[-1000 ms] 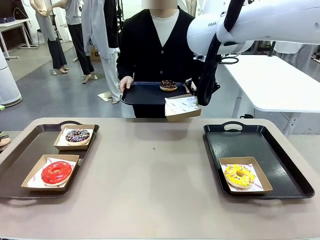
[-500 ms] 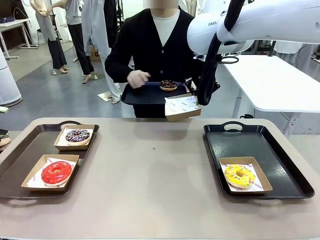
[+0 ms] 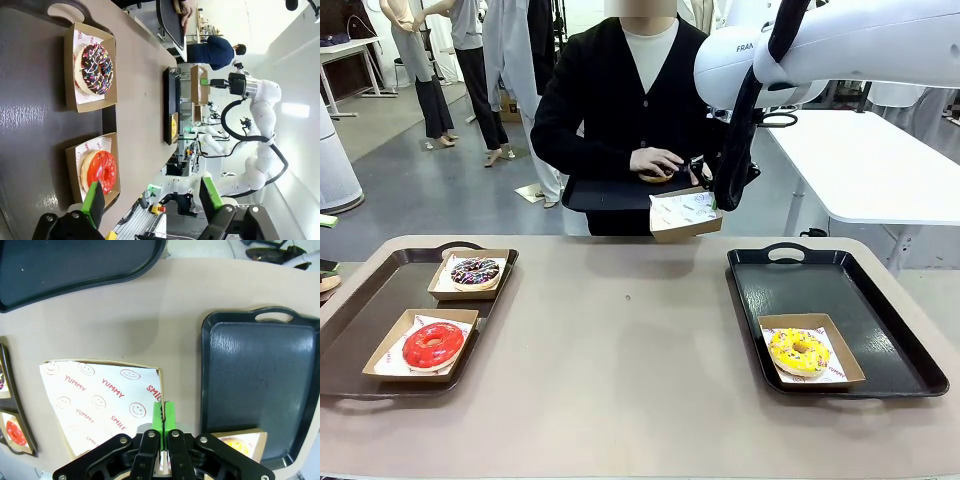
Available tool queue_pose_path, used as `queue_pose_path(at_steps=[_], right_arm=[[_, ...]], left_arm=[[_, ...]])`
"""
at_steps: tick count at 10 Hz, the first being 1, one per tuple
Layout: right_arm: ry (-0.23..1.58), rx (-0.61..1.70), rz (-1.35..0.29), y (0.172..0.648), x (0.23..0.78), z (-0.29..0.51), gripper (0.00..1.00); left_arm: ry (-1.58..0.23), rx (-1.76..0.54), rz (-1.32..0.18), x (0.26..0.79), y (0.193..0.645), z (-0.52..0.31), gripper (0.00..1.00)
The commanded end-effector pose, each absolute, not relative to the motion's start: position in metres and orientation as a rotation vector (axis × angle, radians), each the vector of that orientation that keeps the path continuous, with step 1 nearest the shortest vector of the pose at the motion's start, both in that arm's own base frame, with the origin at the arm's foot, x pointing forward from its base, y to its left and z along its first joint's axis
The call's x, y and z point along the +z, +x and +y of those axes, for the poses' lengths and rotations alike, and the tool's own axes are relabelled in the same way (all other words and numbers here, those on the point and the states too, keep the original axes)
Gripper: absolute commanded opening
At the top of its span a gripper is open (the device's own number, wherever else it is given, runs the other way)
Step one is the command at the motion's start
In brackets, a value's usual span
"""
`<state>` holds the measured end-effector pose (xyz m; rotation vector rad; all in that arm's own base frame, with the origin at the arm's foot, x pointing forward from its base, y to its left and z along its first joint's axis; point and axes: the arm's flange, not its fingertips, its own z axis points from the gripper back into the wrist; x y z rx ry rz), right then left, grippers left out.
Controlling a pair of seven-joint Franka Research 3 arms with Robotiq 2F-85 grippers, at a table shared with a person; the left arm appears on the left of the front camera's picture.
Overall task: Individually package the donuts and arrange them on the tray.
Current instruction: Place the picked Paper togo box on the Handle tray while simultaneously picking up another Paper togo box from the table with the other hand, then place the picked Paper togo box on the Handle tray.
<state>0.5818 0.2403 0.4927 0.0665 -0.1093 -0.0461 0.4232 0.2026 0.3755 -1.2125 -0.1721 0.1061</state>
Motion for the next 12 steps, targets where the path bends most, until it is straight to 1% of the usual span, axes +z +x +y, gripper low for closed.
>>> queue_pose_path(at_steps=[1,12], right_arm=[[0.063,-0.049,-0.111,0.5768,0.4913,0.2368,0.00],[0.063,-0.049,-0.111,0.5768,0.4913,0.2368,0.00]], left_arm=[[-1.218,0.116,-0.166,0.3791,0.4221,0.2027,1.00],[-1.218,0.116,-0.166,0.3791,0.4221,0.2027,1.00]])
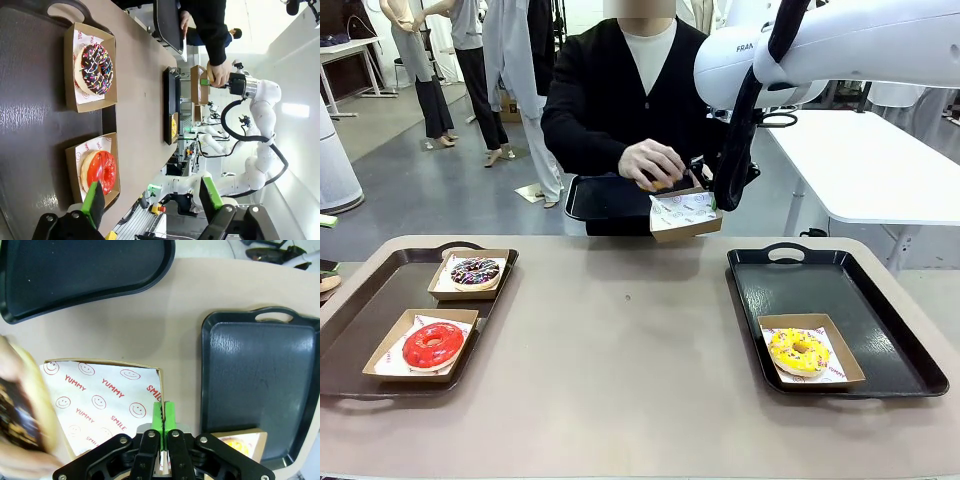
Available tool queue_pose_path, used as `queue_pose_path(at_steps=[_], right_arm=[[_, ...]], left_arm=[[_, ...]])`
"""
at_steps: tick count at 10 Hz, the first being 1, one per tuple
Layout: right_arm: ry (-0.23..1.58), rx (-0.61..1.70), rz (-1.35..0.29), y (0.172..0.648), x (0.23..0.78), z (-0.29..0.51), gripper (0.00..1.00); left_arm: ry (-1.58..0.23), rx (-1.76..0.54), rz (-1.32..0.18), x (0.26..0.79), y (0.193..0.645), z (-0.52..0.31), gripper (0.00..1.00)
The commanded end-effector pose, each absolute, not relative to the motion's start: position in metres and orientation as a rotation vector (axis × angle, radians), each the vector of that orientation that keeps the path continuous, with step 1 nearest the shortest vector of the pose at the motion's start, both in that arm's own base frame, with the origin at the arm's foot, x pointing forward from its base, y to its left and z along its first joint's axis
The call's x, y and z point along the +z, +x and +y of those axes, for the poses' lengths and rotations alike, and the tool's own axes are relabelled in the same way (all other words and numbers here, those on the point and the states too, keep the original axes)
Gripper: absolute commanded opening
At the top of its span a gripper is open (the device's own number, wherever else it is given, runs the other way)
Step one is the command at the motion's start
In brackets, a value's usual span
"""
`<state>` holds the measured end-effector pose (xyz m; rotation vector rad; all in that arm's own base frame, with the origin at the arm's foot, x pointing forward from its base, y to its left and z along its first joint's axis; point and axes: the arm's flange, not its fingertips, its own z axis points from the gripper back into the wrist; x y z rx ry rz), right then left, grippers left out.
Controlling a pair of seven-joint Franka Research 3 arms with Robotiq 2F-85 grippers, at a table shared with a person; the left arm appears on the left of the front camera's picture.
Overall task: Individually package the donuts and arrange them on the tray.
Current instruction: Place the picked Paper togo box on the Handle tray.
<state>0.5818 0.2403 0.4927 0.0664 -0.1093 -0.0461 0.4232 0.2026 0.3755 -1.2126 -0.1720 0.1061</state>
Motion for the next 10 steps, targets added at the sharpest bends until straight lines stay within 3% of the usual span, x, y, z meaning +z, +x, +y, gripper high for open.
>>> queue_pose_path(at_steps=[1,10], right_arm=[[0.063,-0.049,-0.111,0.5768,0.4913,0.2368,0.00],[0.063,-0.049,-0.111,0.5768,0.4913,0.2368,0.00]], left_arm=[[-1.218,0.116,-0.166,0.3791,0.4221,0.2027,1.00],[-1.218,0.116,-0.166,0.3791,0.4221,0.2027,1.00]])
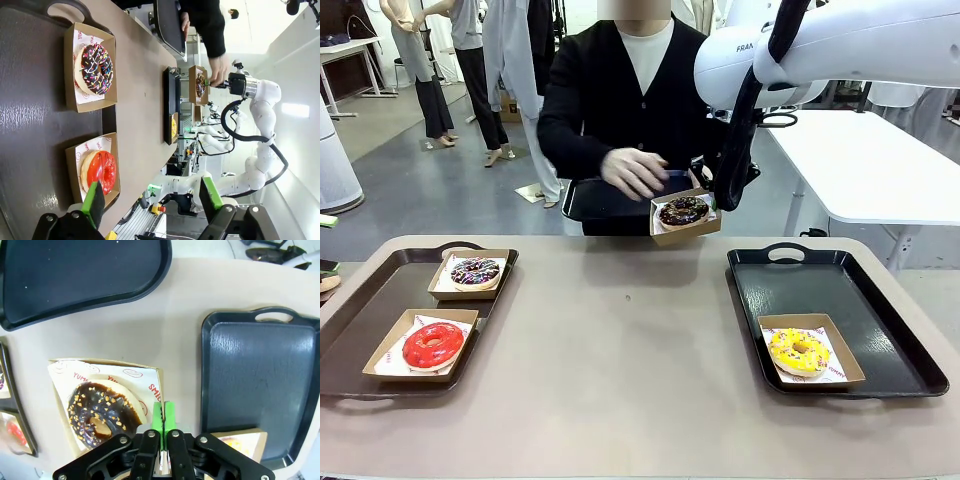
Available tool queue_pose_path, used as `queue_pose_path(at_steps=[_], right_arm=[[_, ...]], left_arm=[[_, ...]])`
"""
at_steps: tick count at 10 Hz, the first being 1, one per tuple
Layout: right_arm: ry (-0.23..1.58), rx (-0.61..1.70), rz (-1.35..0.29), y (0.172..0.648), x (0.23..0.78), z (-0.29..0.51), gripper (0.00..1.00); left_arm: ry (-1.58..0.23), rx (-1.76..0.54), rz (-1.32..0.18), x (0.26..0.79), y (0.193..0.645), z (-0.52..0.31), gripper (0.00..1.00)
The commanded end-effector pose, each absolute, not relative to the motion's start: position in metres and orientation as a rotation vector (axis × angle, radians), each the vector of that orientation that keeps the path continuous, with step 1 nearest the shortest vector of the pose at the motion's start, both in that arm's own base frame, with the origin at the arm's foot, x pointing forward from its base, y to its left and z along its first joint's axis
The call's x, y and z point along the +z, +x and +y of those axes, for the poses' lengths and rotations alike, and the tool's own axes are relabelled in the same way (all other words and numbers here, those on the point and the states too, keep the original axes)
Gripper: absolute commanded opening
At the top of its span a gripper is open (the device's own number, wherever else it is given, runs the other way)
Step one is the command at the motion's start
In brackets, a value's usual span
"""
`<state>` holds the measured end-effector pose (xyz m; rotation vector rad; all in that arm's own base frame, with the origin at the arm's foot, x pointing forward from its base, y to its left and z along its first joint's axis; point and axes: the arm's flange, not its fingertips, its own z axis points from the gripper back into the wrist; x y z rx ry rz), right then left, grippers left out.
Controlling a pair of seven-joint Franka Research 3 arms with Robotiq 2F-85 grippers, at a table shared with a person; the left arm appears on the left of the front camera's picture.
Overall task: Individually package the donuts and arrange them on the tray.
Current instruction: Place the picked Paper togo box on the Handle tray.
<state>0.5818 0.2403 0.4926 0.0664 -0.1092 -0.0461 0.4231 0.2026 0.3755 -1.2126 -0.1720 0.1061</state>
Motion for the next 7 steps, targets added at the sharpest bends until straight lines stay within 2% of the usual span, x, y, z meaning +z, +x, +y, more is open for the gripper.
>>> queue_pose_path(at_steps=[1,7], right_arm=[[0.063,-0.049,-0.111,0.5768,0.4913,0.2368,0.00],[0.063,-0.049,-0.111,0.5768,0.4913,0.2368,0.00]], left_arm=[[-1.218,0.116,-0.166,0.3791,0.4221,0.2027,1.00],[-1.218,0.116,-0.166,0.3791,0.4221,0.2027,1.00]])
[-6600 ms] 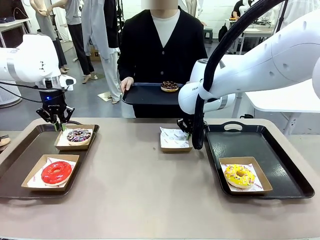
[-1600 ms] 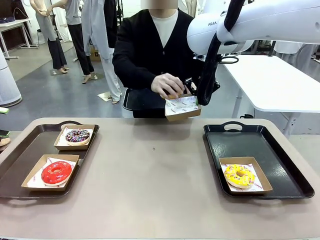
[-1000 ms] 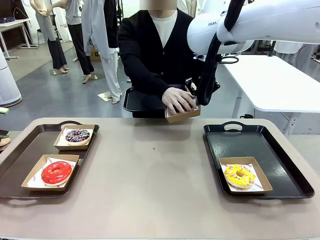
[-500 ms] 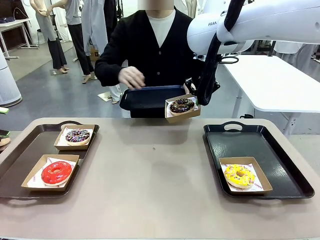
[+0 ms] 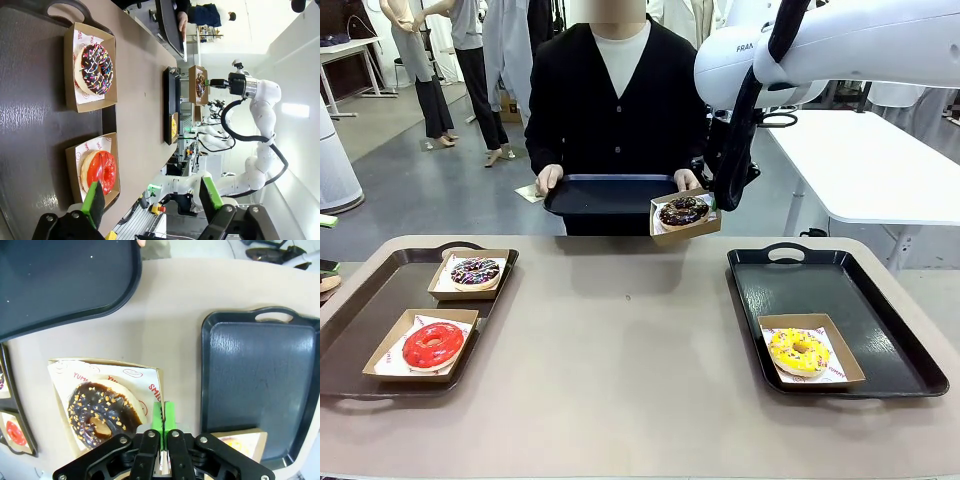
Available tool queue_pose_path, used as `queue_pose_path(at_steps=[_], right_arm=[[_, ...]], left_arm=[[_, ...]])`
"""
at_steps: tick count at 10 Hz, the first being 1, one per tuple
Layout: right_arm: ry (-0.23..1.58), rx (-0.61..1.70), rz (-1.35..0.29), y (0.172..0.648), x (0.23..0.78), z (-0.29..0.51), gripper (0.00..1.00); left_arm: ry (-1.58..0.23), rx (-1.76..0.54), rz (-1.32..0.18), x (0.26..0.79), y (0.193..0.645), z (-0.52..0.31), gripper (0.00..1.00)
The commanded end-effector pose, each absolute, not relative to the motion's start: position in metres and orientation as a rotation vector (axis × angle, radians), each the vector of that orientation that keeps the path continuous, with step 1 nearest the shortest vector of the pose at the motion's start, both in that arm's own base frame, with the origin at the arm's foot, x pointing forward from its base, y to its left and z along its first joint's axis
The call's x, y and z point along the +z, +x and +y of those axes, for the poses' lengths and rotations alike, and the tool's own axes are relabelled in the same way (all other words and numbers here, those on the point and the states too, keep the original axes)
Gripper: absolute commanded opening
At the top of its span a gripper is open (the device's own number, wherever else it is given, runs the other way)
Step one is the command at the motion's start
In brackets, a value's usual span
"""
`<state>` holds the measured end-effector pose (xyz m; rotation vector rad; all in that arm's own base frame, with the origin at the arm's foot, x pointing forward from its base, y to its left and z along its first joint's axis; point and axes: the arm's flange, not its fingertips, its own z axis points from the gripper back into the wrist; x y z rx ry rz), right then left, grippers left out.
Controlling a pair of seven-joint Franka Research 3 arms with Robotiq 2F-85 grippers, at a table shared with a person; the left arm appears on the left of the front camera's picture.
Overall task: Individually package the donuts and arrange them on the tray.
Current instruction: Place the picked Paper togo box on the Handle tray.
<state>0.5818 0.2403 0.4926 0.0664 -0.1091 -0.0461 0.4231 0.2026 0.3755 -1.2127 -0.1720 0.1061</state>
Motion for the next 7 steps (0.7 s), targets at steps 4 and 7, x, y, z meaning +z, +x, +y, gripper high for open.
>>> queue_pose_path(at_steps=[4,7], right_arm=[[0.029,-0.024,-0.122,0.573,0.500,0.195,0.02],[0.035,-0.100,-0.147,0.575,0.496,0.126,0.02]], left_arm=[[-1.218,0.116,-0.166,0.379,0.422,0.203,1.00],[-1.218,0.116,-0.166,0.379,0.422,0.203,1.00]])
